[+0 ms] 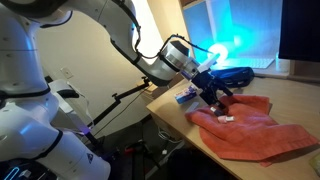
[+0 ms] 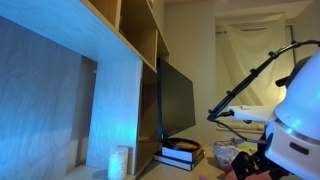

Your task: Slide the bag to the right, move the two nail polish bottles on the table to the right, pull the peach towel forward and put the two nail polish bottles on the towel

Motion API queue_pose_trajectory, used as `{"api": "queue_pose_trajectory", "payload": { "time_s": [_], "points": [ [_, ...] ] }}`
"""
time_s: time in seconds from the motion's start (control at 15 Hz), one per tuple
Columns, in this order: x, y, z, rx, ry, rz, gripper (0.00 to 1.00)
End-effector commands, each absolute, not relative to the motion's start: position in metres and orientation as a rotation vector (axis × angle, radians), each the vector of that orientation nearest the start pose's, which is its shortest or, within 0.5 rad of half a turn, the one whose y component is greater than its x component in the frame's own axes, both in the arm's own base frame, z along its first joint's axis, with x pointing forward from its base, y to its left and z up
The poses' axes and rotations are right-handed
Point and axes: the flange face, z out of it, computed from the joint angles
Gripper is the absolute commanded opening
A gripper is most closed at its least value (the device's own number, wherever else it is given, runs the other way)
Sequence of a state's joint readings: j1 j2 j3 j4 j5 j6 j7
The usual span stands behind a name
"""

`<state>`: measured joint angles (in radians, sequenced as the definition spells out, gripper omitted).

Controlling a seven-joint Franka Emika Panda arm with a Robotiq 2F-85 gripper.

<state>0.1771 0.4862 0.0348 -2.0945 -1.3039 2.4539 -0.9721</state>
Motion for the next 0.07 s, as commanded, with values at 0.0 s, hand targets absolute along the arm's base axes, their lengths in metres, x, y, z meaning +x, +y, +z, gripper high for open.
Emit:
{"api": "queue_pose_trajectory", "payload": {
  "time_s": [0.0],
  "points": [
    [0.5559, 0.1204, 0.1760, 1.026, 2.256, -0.457, 0.98]
  ]
}}
